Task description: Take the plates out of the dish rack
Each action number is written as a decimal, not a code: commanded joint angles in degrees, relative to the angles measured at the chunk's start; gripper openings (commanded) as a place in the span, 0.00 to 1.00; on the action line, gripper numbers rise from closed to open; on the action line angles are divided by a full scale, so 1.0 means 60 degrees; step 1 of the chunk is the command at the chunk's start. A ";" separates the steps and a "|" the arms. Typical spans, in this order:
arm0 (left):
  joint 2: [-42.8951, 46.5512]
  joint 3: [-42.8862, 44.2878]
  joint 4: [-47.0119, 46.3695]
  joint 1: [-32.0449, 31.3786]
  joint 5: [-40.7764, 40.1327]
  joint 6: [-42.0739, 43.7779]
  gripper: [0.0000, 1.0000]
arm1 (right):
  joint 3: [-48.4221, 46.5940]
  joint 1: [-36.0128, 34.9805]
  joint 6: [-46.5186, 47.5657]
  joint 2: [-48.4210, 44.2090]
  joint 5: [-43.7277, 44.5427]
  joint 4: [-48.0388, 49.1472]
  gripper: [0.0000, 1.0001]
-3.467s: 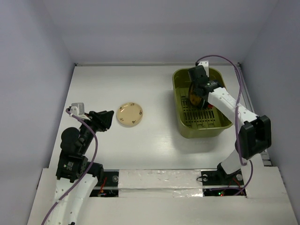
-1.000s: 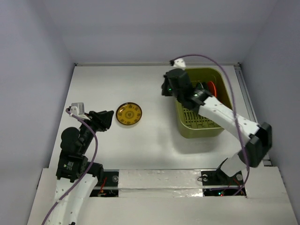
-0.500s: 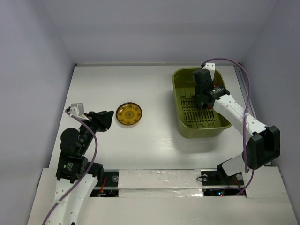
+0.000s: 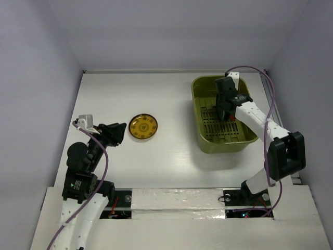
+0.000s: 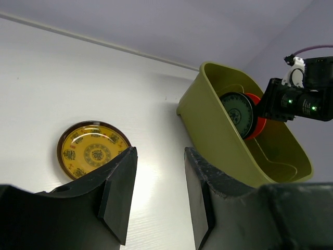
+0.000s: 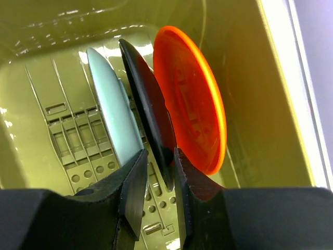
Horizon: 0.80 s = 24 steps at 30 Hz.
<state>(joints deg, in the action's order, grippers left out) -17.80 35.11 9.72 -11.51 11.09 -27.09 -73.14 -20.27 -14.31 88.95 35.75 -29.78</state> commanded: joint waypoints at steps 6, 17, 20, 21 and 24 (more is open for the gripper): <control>-0.0021 -0.0110 -0.0447 0.0058 0.0187 -0.0026 0.39 | -0.0334 -0.0005 -0.0091 -0.0439 0.0297 0.0115 0.33; -0.0065 -0.0096 -0.0462 0.0058 0.0173 -0.0040 0.39 | -0.0568 -0.0005 0.0187 -0.1348 -0.0361 -0.0120 0.42; -0.0094 -0.0110 -0.0448 0.0058 0.0158 -0.0055 0.39 | -0.0612 -0.0005 0.0201 -0.1026 -0.0391 -0.0149 0.38; -0.0094 -0.0096 -0.0447 0.0058 0.0144 -0.0041 0.39 | -0.0641 -0.0005 0.0216 -0.0953 -0.0478 -0.0134 0.37; -0.0138 -0.0095 -0.0462 0.0058 0.0173 -0.0055 0.39 | -0.0729 -0.0005 0.0333 -0.0733 -0.0830 -0.0076 0.35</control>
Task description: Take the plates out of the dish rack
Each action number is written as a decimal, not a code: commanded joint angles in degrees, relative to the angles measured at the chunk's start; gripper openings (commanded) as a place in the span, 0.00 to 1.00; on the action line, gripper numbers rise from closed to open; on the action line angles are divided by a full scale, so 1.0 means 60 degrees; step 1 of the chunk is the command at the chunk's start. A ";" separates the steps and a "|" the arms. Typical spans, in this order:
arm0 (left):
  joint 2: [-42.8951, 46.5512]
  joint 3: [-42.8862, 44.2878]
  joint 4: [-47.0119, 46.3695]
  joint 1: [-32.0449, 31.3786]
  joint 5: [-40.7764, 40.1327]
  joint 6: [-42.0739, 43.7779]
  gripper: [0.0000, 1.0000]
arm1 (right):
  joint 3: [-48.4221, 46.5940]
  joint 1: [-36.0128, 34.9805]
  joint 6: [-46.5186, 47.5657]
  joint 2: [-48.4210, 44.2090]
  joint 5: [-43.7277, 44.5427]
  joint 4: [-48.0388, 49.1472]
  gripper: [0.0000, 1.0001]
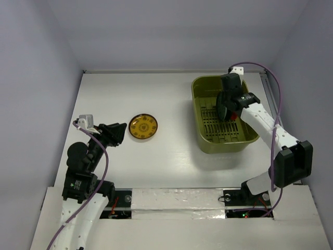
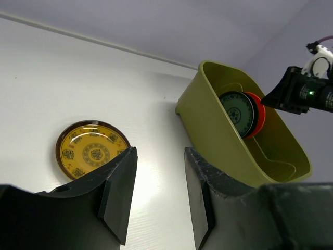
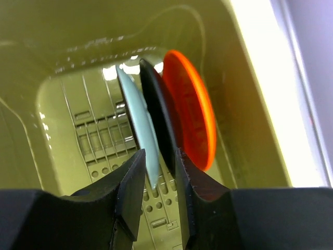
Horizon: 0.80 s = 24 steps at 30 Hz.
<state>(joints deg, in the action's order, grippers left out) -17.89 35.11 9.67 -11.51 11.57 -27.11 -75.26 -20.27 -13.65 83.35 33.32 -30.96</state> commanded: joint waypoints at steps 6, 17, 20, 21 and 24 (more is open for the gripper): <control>-0.0138 -0.0110 -0.0455 0.0058 0.0122 -0.0037 0.39 | -0.0493 -0.0005 0.0283 0.0449 -0.0412 0.0062 0.35; -0.0138 -0.0125 -0.0484 0.0058 0.0180 -0.0037 0.39 | -0.0874 -0.0005 0.0371 0.1356 -0.0383 0.0018 0.35; -0.0153 -0.0110 -0.0484 0.0058 0.0180 -0.0037 0.39 | -0.1020 -0.0005 0.0371 0.1605 -0.0019 -0.0054 0.35; -0.0168 -0.0110 -0.0499 0.0058 0.0180 -0.0022 0.39 | -0.1064 -0.0005 0.0385 0.1664 0.0056 -0.0069 0.35; -0.0139 -0.0110 -0.0499 0.0058 0.0210 -0.0022 0.39 | -0.1123 -0.0005 0.0371 0.1796 0.0378 -0.0157 0.33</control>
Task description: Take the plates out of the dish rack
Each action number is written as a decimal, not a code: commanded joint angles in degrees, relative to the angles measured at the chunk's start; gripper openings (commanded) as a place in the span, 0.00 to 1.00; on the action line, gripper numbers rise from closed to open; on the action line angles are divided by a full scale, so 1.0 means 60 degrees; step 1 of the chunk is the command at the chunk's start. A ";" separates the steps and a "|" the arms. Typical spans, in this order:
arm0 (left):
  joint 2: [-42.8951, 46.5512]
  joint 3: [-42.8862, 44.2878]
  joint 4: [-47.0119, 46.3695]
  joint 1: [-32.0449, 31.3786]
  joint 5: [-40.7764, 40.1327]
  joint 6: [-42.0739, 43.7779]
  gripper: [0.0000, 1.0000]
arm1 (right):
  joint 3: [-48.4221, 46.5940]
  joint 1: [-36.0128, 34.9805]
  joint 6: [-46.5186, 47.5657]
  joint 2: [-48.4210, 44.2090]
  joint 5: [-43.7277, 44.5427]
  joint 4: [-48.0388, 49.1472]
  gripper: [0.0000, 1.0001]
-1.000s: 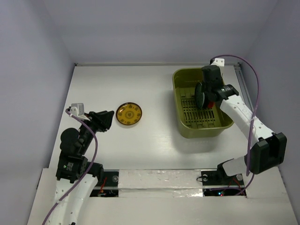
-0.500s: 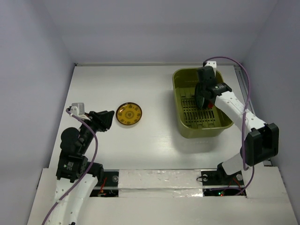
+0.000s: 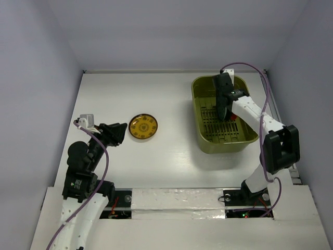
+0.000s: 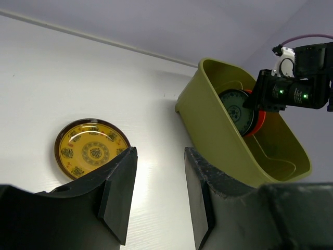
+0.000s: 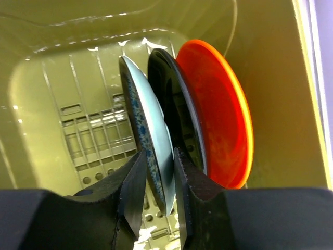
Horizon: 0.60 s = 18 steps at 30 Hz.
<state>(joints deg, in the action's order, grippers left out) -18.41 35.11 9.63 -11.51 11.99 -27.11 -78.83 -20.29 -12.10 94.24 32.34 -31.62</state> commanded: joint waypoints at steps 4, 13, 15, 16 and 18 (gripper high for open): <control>-0.0036 -0.0125 -0.0491 0.0058 0.0126 -0.0037 0.39 | -0.0515 -0.0001 0.0141 0.0070 0.0558 -0.0077 0.16; 0.0037 -0.0125 -0.0477 0.0058 0.0097 -0.0051 0.39 | -0.1290 -0.0192 0.0478 -0.1260 0.0791 -0.0778 0.00; 0.0066 -0.0139 -0.0477 0.0058 0.0097 -0.0051 0.39 | -0.1539 -0.0280 0.0537 -0.1540 0.0705 -0.0883 0.00; 0.0066 -0.0125 -0.0477 0.0058 0.0097 -0.0037 0.39 | -0.1685 -0.0280 0.0580 -0.1686 0.0617 -0.0912 0.00; 0.0081 -0.0125 -0.0462 0.0058 0.0067 -0.0051 0.39 | -0.1803 -0.0367 0.0566 -0.2067 0.0413 -0.0985 0.00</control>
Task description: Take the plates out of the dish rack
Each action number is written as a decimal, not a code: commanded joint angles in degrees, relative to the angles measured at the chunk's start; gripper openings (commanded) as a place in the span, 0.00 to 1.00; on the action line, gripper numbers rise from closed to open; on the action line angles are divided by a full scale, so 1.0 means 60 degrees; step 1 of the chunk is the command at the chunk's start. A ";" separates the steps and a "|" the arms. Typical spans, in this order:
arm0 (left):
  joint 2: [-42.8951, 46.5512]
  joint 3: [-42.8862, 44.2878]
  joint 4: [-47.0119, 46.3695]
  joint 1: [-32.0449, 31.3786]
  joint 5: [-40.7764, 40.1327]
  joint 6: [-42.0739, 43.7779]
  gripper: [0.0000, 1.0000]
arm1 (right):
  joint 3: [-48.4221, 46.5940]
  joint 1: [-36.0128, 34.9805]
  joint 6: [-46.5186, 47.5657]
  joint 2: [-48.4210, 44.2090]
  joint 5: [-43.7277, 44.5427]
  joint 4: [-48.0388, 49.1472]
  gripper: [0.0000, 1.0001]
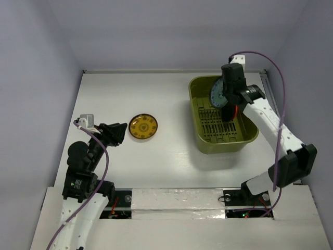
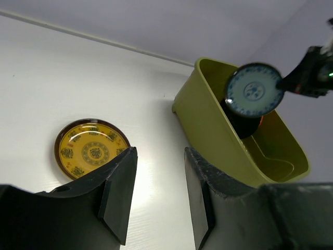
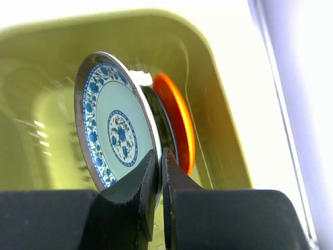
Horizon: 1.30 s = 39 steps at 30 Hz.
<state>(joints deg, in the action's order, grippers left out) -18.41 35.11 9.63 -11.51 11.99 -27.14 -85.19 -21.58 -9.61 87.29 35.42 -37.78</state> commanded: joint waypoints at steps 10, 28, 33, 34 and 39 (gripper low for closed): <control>0.0052 -0.0110 -0.0448 0.0058 0.0023 -0.0048 0.39 | -0.0305 -0.2215 -0.1063 -0.1453 -0.3294 0.1431 0.00; 0.0154 -0.0081 -0.0360 0.0058 -0.0138 -0.0048 0.38 | -0.0597 -0.4078 -0.4330 0.3454 -0.6240 0.5242 0.00; 0.0154 -0.0081 -0.0389 0.0058 -0.0094 -0.0033 0.45 | -0.0612 -0.4078 -0.4654 0.4245 -0.6138 0.5315 0.03; 0.0154 -0.0095 -0.0374 0.0058 -0.0079 -0.0033 0.46 | -0.0597 -0.4078 -0.4712 0.4319 -0.6123 0.5344 0.04; 0.0198 -0.0095 -0.0403 0.0058 -0.0050 -0.0033 0.51 | -0.0524 -0.4078 -0.4815 0.4729 -0.6050 0.5389 0.14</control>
<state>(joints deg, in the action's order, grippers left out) -18.04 35.09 9.67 -11.51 11.53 -27.33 -87.20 -45.80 -36.60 116.01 -0.43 -10.11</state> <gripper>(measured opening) 0.506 0.127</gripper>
